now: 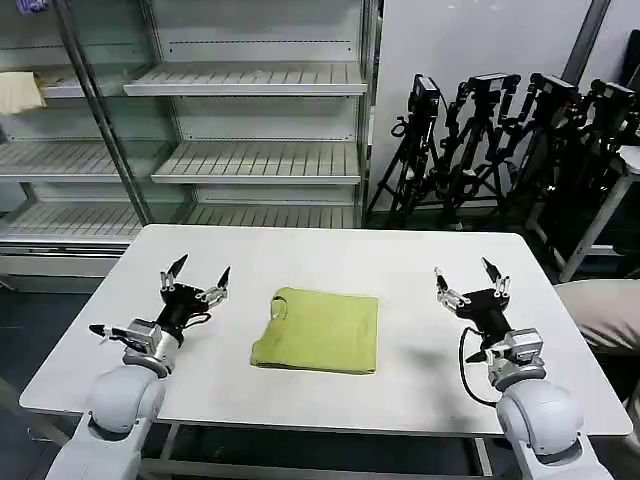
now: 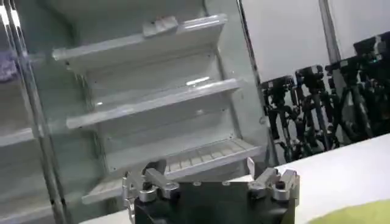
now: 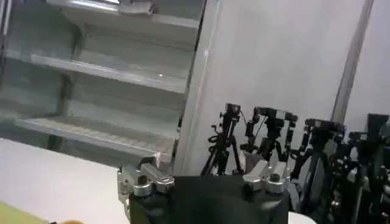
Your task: Fold and organize the clothes.
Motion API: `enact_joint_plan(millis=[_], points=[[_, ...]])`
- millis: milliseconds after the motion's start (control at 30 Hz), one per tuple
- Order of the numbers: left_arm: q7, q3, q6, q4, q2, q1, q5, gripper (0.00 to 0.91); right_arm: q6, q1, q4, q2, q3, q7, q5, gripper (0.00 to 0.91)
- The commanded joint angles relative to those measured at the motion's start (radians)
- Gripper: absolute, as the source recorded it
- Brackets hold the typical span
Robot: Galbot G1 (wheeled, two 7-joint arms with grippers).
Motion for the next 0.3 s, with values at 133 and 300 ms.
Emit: enact_joint_plan(millis=[133,300], points=[[0.051,-0.043,-0.143,0.006,0.038,0.031,0.112,0.907,0.055,-0.032,-0.003,0.022,-0.017,-0.006,-0.096,0.907],[0.039,-0.019,-0.144,-0.02,0.046,0.044,0.1,0.907,0.06,-0.042,0.022,0.026,-0.011,0.008,-0.118,0.907]])
